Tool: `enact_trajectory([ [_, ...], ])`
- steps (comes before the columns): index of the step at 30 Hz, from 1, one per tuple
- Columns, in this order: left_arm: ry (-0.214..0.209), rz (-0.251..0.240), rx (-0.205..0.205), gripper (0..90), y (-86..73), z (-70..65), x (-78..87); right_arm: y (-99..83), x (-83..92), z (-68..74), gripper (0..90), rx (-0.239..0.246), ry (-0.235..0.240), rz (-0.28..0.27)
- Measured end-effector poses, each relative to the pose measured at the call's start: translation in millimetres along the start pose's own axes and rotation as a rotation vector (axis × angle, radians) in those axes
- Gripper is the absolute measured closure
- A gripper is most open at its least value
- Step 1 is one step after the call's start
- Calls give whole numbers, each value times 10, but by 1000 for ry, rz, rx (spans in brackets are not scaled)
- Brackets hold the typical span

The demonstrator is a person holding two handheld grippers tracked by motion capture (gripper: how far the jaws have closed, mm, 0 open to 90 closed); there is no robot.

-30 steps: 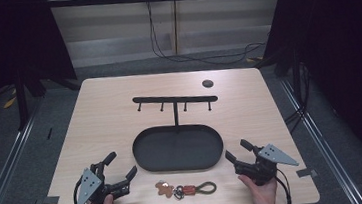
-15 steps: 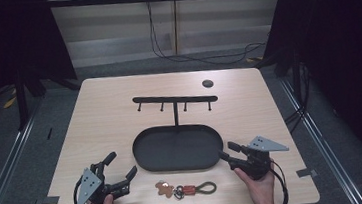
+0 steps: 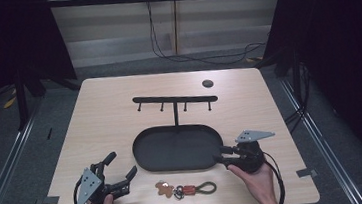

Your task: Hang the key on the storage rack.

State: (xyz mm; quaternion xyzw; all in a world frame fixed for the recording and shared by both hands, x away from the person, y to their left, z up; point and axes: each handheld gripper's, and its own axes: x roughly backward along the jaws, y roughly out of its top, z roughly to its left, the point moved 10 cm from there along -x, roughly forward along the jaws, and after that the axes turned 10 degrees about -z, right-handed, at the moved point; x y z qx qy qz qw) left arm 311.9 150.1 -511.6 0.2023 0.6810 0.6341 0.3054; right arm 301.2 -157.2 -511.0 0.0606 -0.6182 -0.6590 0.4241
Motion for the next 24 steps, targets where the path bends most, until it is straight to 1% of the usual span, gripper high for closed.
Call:
enact_trajectory([
  [4, 0, 0, 0, 156, 0, 0, 0, -8, 6, 40, 552, 0, 16, 60],
  [5, 0, 0, 0, 156, 0, 0, 0, -12, 15, 53, 553, 12, 24, 82],
  [7, 0, 0, -1, 156, 0, 0, 0, -5, 38, 77, 553, 10, 32, 101],
  [9, 0, -1, 1, 156, 1, -2, -1, -23, 57, 108, 552, 28, 39, 137],
  [10, 0, -2, 1, 156, 1, -2, -1, -33, 62, 129, 551, 33, 51, 149],
  [11, 0, -1, 1, 156, 1, -2, -1, -41, 64, 147, 544, 36, 60, 157],
  [13, 0, -1, 1, 156, 1, -2, -1, -65, 61, 174, 490, 38, 64, 181],
  [15, 0, 0, -1, 156, 0, 0, 0, -95, 55, 213, 477, 45, 73, 207],
  [16, 0, 0, 0, 156, 0, 1, 0, -111, 48, 231, 453, 48, 75, 217],
  [19, 0, 0, 0, 156, 0, 0, 0, -161, 27, 293, 457, 47, 108, 255],
  [21, 0, 0, -1, 156, 0, 0, 0, -183, 16, 320, 497, 61, 115, 271],
  [23, 0, -1, 1, 156, 1, -1, -1, -213, 10, 352, 559, 61, 137, 295],
  [24, 0, 0, -1, 156, 0, 0, 0, -226, 4, 357, 596, 61, 139, 303],
])
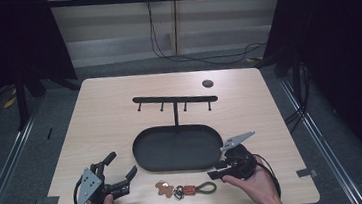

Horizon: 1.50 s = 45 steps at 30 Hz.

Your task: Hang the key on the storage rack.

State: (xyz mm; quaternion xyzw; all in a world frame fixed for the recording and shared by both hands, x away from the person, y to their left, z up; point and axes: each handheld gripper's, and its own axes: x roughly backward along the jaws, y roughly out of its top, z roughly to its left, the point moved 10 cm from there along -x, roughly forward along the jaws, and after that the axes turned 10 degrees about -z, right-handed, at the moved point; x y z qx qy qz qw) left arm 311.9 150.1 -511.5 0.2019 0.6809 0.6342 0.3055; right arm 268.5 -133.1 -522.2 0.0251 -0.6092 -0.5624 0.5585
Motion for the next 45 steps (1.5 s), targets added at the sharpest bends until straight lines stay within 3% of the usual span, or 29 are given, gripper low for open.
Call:
enact_trajectory([
  [10, 0, 1, -1, 156, 0, 1, 0, -187, -120, 81, 707, -11, 64, 145],
  [22, 0, 1, 0, 156, 0, 1, 0, -291, -250, 31, 800, 28, 43, 240],
  [33, 0, 0, 0, 156, 0, 0, 0, -335, -304, 75, 807, 94, 17, 252],
  [38, 1, 1, 4, 156, -1, -1, 0, -354, -298, 101, 839, 176, -41, 231],
  [42, 1, 1, 0, 156, -1, 1, 0, -343, -304, 99, 859, 178, -49, 254],
  [45, 1, 0, 4, 157, -1, -2, 0, -323, -315, 82, 862, 131, -16, 275],
])
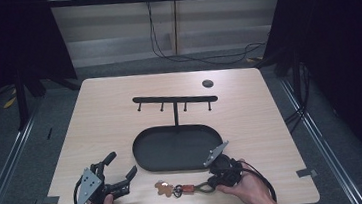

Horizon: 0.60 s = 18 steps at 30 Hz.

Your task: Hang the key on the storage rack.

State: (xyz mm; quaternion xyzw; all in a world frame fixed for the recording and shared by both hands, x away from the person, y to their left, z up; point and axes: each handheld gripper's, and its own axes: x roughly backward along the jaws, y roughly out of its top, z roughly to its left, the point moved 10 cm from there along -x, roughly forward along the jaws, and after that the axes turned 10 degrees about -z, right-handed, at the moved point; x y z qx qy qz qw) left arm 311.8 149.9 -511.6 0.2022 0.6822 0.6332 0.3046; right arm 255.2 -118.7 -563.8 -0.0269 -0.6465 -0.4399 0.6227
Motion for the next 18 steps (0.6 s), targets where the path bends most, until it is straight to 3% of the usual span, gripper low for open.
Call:
enact_trajectory([
  [8, -1, -1, -2, 156, 1, 1, -1, 101, 59, -58, 863, -56, 82, 59],
  [18, -1, -1, -3, 156, 2, 1, -1, 266, 180, -66, 864, -29, 104, 129],
])
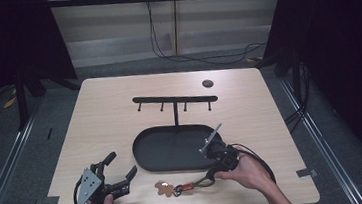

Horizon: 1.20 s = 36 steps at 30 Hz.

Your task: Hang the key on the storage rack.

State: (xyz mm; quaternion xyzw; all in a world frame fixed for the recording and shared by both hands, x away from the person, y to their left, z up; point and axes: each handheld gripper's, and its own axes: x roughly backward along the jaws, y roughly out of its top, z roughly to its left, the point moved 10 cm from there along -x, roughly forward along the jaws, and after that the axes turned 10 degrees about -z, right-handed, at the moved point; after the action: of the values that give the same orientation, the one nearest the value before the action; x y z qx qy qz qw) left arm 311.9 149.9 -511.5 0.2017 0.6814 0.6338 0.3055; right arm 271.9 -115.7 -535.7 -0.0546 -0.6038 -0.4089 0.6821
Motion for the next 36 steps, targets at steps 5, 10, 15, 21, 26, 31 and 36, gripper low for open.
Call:
enact_trajectory([
  [5, 0, -1, 1, 156, 0, -1, 0, 61, 76, 41, 865, 12, 33, 52],
  [10, 0, -1, 1, 157, 0, -1, 0, 160, 172, -30, 865, 2, 36, 66],
  [15, 0, -1, 0, 156, 1, -1, 0, 265, 272, -27, 866, 26, 23, 72],
  [21, 0, 0, 0, 156, 0, -1, 0, 394, 372, -19, 866, 30, 21, 66],
  [26, 0, 0, 0, 156, 0, 0, 0, 459, 436, -32, 867, 45, 12, 91],
  [31, 0, 0, 0, 156, 0, -1, 1, 545, 518, 5, 867, 64, -5, 94],
  [36, 0, 0, 0, 156, 0, -1, 0, 629, 625, 41, 868, 75, -23, 95],
])
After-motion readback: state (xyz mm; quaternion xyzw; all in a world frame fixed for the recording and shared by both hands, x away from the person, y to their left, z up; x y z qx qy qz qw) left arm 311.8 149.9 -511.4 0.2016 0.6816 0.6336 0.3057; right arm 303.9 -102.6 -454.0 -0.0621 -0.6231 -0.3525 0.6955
